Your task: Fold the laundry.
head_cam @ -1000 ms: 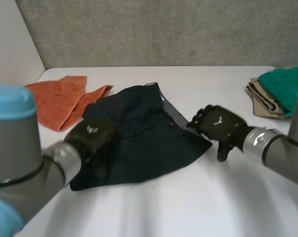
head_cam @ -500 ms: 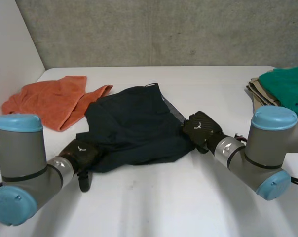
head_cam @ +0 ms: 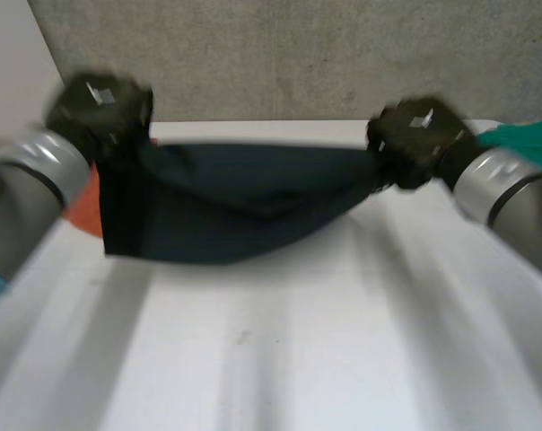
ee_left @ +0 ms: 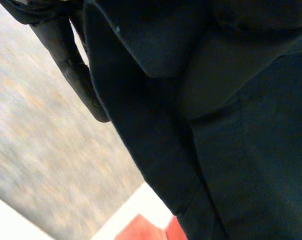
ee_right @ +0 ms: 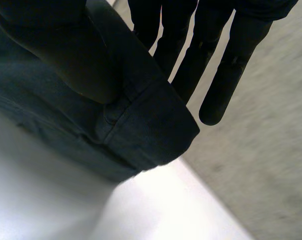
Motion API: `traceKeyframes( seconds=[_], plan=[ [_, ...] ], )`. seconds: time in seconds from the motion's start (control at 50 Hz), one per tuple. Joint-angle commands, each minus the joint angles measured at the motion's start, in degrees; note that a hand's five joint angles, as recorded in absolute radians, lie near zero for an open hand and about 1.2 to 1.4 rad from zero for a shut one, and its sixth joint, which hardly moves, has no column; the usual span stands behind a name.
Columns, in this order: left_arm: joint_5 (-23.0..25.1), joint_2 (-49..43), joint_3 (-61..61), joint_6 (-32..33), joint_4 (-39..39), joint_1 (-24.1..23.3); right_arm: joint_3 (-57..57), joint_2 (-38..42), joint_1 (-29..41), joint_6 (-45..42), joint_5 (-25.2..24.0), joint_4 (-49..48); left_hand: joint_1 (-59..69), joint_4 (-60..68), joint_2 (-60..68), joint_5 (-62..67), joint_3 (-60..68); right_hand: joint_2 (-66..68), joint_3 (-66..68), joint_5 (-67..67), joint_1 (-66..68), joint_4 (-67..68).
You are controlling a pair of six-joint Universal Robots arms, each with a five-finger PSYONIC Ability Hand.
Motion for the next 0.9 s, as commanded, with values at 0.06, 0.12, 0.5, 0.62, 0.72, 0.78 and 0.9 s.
traceKeyframes(
  seconds=[0.06,0.12,0.5,0.62,0.72,0.78,0.9],
  plan=[
    [2.6,1.7,15.9,-9.3,-11.6,1.1,-9.5,-8.3,-1.0,7.9,3.6,6.2,14.7,11.6,11.4,12.1,12.1,12.9,12.2,11.9,17.1,11.4],
    [2.4,-1.7,19.8,-9.4,-13.7,0.9,-10.6,-8.3,-1.0,8.0,4.5,7.7,14.7,11.6,11.4,12.1,12.1,12.9,12.2,11.9,17.1,11.4],
    [1.2,-33.2,62.0,-17.6,-9.3,-0.3,-27.9,16.5,3.4,8.5,16.0,-11.4,14.7,11.6,11.4,12.1,12.1,12.9,12.2,11.9,17.1,11.4],
    [-0.1,-28.5,64.7,-28.0,0.2,-0.3,-28.0,13.0,3.9,13.7,18.0,-26.9,14.7,11.6,11.4,12.1,12.1,12.9,12.2,11.9,17.1,11.4],
    [-0.1,-25.2,58.6,-31.1,1.2,-0.2,-25.2,8.7,3.5,15.2,18.0,-29.3,14.7,11.6,11.4,12.1,12.1,12.9,12.2,11.9,17.1,11.4],
    [0.2,-23.7,52.1,-30.9,-0.2,-0.2,-22.3,6.9,3.2,14.3,17.5,-24.9,14.7,11.6,11.4,12.1,12.1,12.9,12.2,11.9,17.1,11.4],
    [1.5,-20.7,34.3,-29.9,-6.0,0.2,-14.7,5.7,3.2,6.5,11.7,-8.4,14.7,11.6,11.4,12.1,12.1,12.9,12.2,11.9,17.1,11.4]
  ],
)
